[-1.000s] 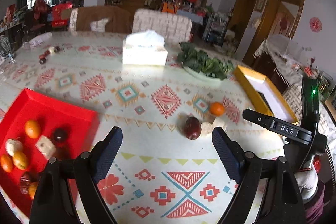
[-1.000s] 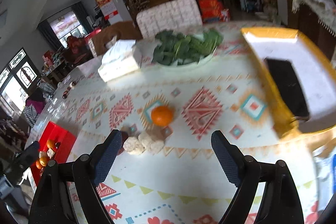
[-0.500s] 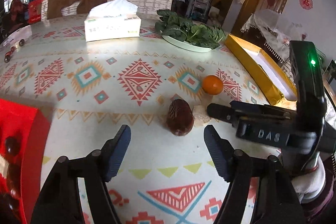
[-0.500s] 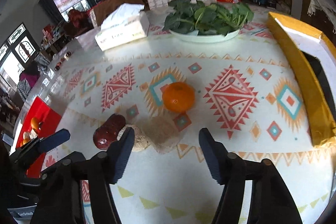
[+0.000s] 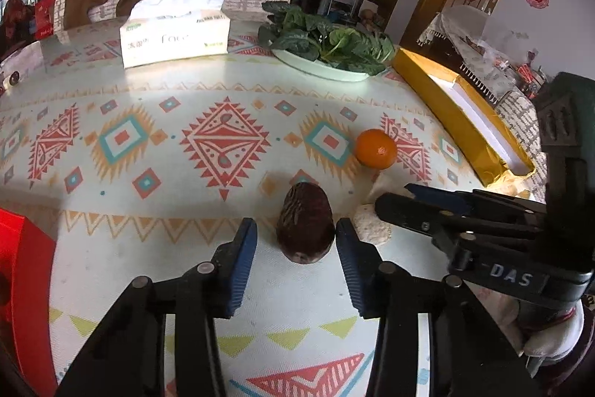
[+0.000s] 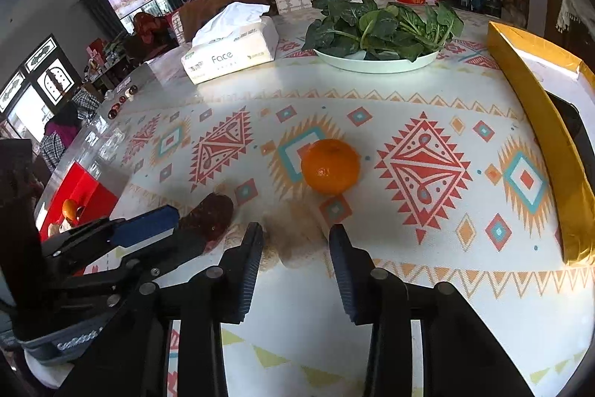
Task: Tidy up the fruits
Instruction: 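Grasp a dried red date with left tool while right tool grasps a round beige slice, then carry both over the red tray and open left tool while right tool releases the slice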
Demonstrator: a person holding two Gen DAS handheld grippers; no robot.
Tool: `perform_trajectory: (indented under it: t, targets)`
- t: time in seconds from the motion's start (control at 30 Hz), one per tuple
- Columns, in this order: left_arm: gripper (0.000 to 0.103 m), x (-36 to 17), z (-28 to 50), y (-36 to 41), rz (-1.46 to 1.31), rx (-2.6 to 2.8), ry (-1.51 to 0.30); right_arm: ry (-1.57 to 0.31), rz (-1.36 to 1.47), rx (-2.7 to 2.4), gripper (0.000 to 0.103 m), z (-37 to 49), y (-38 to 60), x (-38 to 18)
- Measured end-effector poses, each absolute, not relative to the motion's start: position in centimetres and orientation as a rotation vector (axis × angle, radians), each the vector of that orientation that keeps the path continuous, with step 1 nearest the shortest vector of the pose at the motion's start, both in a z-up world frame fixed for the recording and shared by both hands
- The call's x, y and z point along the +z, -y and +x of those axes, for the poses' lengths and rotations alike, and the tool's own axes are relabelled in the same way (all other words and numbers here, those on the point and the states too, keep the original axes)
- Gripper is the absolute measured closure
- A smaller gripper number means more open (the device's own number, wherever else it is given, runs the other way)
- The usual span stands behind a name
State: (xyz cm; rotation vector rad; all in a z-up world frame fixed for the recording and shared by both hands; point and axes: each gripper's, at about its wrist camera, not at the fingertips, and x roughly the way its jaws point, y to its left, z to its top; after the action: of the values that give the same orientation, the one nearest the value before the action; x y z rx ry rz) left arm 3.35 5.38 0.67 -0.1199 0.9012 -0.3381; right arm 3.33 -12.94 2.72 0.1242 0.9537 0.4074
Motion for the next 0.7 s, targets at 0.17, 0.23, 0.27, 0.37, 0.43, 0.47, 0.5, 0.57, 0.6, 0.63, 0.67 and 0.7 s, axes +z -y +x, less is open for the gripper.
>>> perform_trajectory:
  t: [0.17,0.23,0.27,0.37,0.43,0.47,0.5,0.57,0.6,0.63,0.67,0.7]
  targets:
    - [0.06,0.5,4.4,-5.1,-0.141,-0.335,-0.905,-0.948,0.161,0.422,0.056,3.4,13.5,2.4]
    - [0.061,0.5,4.6,-5.0,-0.146,-0.338,-0.902,-0.945,0.19,0.432,0.054,3.5,13.8,2.3]
    - [0.062,0.4,4.7,-5.0,-0.145,-0.337,-0.9,-0.943,0.192,0.437,0.051,3.5,13.8,2.3]
    - [0.071,0.4,4.5,-4.8,-0.131,-0.343,-0.902,-0.938,0.183,0.445,0.046,3.4,13.5,2.3]
    - [0.071,0.5,4.2,-4.7,-0.115,-0.329,-0.888,-0.938,0.169,0.448,0.045,3.3,13.2,2.4]
    - [0.071,0.6,4.0,-4.8,-0.115,-0.328,-0.88,-0.94,0.156,0.446,0.046,3.2,13.0,2.4]
    - [0.071,0.8,3.8,-4.9,-0.123,-0.329,-0.868,-0.943,0.143,0.442,0.047,3.1,12.9,2.5]
    - [0.071,0.8,3.4,-5.3,-0.135,-0.328,-0.86,-0.946,0.118,0.436,0.05,2.9,12.6,2.5]
    - [0.071,0.9,3.3,-5.5,-0.142,-0.328,-0.858,-0.944,0.106,0.436,0.054,2.7,12.4,2.6]
    - [0.071,0.9,3.3,-5.8,-0.153,-0.324,-0.854,-0.94,0.096,0.432,0.057,2.5,12.2,2.8]
    - [0.071,0.9,3.4,-6.0,-0.163,-0.324,-0.855,-0.939,0.086,0.433,0.062,2.3,12.0,2.9]
    - [0.071,0.9,3.3,-6.1,-0.17,-0.324,-0.857,-0.935,0.077,0.431,0.064,2.1,11.8,3.0]
